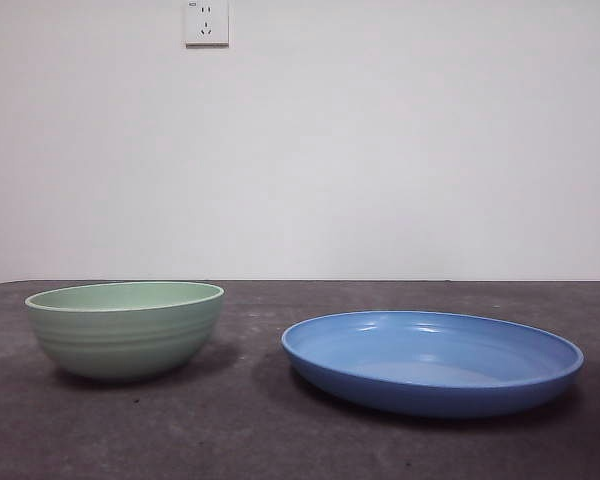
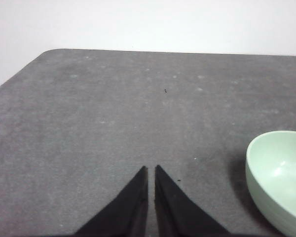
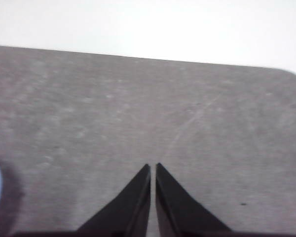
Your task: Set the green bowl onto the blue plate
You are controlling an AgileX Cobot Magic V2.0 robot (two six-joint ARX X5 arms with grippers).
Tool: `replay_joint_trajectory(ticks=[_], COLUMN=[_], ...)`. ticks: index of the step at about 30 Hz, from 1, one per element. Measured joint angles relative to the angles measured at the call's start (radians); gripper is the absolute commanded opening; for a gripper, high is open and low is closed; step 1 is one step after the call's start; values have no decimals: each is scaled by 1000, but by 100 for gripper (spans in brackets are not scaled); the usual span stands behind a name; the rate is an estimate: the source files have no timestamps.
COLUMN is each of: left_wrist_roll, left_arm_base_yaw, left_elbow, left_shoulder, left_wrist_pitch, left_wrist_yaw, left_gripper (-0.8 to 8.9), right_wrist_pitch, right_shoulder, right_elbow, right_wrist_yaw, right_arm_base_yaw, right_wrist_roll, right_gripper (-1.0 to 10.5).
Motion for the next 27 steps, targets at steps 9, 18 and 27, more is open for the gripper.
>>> replay_joint_trajectory(ticks=[9,18,27], left_wrist_roll=[-106,-227,-259], left_arm_base_yaw=[0,-14,-82], left_elbow=[9,156,472], left_shoulder=[9,154,438], left_wrist_pitch=[4,22,-86], left_wrist_yaw=[4,95,225], left_gripper=[17,17,17], right_wrist_pitch=[-42,-173,-252], right_shoulder=[0,63,274], right_elbow=[24,227,437], right_wrist_yaw=[-65,-101,-319], right_arm_base_yaw=[0,0,0], right_wrist_roll=[174,305,385], right_gripper=[13,13,13])
